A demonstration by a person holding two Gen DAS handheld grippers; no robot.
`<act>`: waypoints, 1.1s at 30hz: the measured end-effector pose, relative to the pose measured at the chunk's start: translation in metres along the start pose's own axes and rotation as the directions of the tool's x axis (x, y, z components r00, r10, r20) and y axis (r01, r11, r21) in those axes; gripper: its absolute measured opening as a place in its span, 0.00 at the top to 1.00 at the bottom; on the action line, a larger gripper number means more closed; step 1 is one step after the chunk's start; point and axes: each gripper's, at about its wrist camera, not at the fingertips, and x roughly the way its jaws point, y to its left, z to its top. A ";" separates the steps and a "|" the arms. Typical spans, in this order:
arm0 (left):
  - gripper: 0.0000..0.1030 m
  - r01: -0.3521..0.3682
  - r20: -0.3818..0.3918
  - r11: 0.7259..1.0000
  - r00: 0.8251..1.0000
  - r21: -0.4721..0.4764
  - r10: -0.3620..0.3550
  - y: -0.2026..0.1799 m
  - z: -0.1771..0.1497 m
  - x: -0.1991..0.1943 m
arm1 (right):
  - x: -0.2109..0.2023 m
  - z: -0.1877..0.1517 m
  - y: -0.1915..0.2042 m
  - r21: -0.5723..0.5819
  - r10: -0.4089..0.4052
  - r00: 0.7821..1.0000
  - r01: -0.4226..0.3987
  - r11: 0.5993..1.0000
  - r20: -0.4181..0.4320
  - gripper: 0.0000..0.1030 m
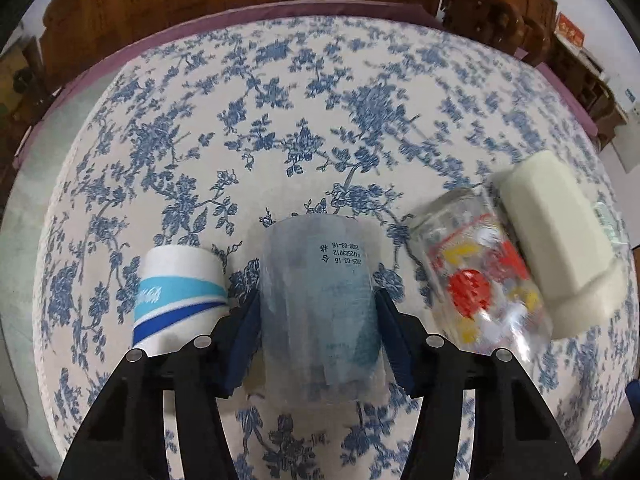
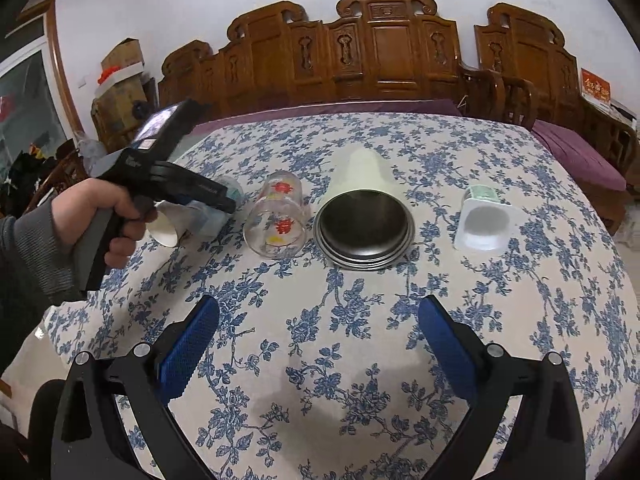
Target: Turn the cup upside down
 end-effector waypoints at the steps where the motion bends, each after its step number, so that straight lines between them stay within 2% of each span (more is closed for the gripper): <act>1: 0.47 0.008 0.010 1.000 1.000 0.003 -0.008 0.000 -0.003 -0.006 | -0.003 0.000 0.000 0.001 -0.002 1.000 0.002 1.000 0.003 0.03; 7: 0.47 0.072 0.077 0.997 0.994 0.038 -0.075 -0.014 -0.039 -0.051 | -0.022 -0.004 -0.002 0.012 -0.016 1.000 0.016 1.000 0.021 0.03; 14: 0.47 0.080 0.142 0.986 0.985 0.145 -0.101 -0.050 -0.097 -0.090 | -0.043 -0.008 -0.005 0.020 -0.044 0.998 0.044 0.999 0.045 0.03; 19: 0.47 0.105 0.150 0.977 0.980 0.186 -0.133 -0.074 -0.133 -0.095 | -0.053 -0.013 -0.010 0.032 -0.071 0.996 0.070 0.997 0.049 0.03; 25: 0.47 0.159 0.115 0.967 0.976 0.198 -0.184 -0.096 -0.167 -0.080 | -0.054 -0.022 -0.018 0.052 -0.090 0.996 0.088 0.995 0.029 0.03; 33: 0.47 0.167 0.102 0.968 0.977 0.190 -0.189 -0.103 -0.176 -0.065 | -0.050 -0.027 -0.021 0.068 -0.072 0.997 0.071 0.995 0.007 0.03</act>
